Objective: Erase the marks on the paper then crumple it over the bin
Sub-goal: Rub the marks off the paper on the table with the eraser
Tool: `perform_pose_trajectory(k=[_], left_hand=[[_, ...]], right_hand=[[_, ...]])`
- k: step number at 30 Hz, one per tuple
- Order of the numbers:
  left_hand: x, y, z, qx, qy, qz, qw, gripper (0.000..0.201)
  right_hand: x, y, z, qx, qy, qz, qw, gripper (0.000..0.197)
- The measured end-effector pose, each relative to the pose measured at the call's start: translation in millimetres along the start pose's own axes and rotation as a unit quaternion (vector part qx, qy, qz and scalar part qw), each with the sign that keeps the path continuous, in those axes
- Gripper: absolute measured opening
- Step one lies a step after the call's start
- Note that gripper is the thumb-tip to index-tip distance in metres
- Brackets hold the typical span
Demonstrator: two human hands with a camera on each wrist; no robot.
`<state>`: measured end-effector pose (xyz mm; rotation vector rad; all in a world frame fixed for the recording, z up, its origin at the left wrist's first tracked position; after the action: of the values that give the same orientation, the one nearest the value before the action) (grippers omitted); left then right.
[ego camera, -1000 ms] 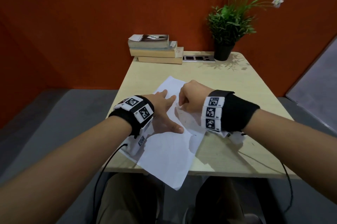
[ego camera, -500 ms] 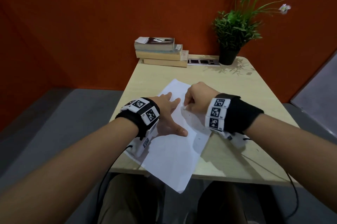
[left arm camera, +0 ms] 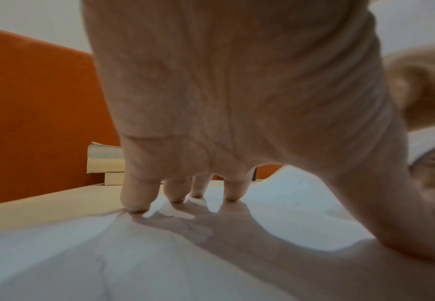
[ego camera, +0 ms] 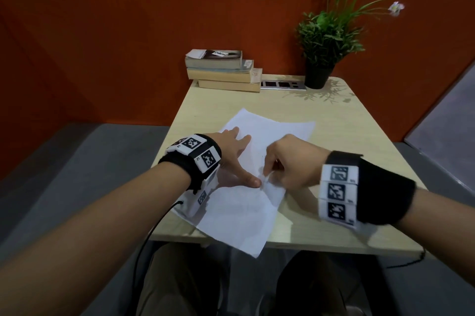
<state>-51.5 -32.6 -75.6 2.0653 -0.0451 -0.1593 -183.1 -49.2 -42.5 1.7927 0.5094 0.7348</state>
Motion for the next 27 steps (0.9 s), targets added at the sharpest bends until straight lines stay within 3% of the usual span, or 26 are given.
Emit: perform_pose_trajectory(k=[6,9,16,17,20,27], left_hand=[[12.8,10.0,11.4,-0.017,0.016,-0.009,1.000,0.130],[12.8,14.6,14.8,-0.033,0.006,-0.024,0.999,0.120],[-11.0,8.6,16.2,-0.049,-0.125,-0.066,0.989,0.073],[-12.7,5.5,16.5,-0.047,-0.128,-0.066,0.988,0.073],[-14.0,-5.9,14.2,-0.032,-0.122,-0.055,0.991,0.102],[-13.4,-10.3,5.2,0.009,-0.089,-0.022,0.996,0.120]], right_hand=[[-2.8,13.5,23.1,-0.010,-0.029,0.006,1.000,0.013],[-16.3,9.9,18.0,-0.012,-0.033,0.025,0.999,0.011],[-27.3,7.2,10.9,0.012,-0.040,0.040,0.998,0.011],[-26.8,8.3,12.5,0.006,-0.044,0.040,0.998,0.010],[-25.5,13.4,21.9,-0.029,-0.059,0.034,0.997,0.007],[-25.7,16.7,38.2,-0.084,-0.074,0.042,0.993,0.010]])
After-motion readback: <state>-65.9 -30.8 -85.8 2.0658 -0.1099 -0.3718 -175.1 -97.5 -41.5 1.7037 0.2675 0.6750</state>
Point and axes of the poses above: each hand's wrist, its own z-axis towards the middle knuckle, its own y-axis out of the back of the hand, x = y × z, the point moved 7 cm from there along z, towards the middle knuckle, and after that the axes turned 12 degrees about -y, right-handed, at the moved point
